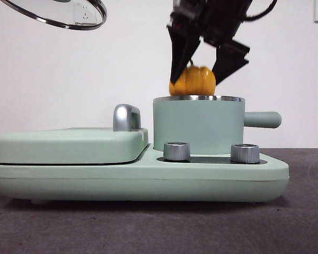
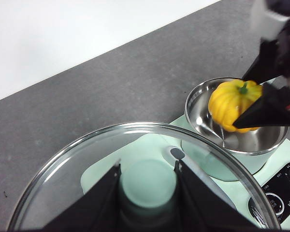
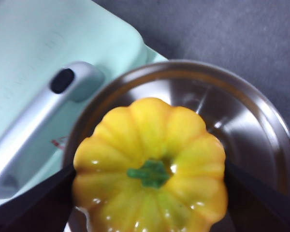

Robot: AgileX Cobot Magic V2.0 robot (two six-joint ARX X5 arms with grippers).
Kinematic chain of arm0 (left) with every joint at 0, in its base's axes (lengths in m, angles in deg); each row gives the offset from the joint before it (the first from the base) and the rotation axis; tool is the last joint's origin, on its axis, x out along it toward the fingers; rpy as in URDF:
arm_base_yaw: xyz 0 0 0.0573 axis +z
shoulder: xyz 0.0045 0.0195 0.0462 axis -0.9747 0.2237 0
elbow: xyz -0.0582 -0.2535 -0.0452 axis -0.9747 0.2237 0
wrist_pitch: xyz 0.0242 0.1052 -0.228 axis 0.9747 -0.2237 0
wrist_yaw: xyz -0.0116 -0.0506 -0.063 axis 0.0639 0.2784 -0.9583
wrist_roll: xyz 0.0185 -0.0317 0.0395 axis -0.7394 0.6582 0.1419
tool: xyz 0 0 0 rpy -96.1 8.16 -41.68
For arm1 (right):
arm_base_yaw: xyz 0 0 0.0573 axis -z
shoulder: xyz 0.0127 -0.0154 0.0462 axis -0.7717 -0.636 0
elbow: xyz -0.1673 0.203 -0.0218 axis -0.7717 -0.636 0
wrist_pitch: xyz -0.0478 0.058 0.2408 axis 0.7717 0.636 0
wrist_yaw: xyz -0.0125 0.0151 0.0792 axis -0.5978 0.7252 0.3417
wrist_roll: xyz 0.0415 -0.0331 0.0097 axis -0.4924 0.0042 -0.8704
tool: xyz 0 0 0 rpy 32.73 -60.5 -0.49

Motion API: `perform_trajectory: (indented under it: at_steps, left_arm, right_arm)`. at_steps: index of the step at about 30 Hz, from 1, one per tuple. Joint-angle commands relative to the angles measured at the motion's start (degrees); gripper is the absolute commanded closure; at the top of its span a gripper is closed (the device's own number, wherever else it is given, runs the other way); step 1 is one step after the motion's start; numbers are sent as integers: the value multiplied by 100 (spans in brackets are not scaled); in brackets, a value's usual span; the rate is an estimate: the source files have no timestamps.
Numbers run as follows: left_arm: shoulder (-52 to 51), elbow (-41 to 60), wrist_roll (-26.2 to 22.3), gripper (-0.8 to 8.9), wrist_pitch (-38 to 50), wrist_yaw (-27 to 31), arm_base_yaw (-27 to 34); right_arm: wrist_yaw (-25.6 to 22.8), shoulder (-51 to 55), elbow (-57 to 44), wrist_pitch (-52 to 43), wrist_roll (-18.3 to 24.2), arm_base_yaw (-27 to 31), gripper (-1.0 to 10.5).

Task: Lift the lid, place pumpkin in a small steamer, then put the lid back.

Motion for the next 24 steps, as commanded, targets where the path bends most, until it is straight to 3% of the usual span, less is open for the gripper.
perform_trajectory:
  at_steps: [1,24]
  left_arm:
    - [13,-77,-37,804,146,-11,-11]
    - [15,-77,-59,804,149,-13,-11]
  right_arm:
    - [0,-247,186,-37,151,-17,591]
    - [-44,-1025,186,-223,199,90,593]
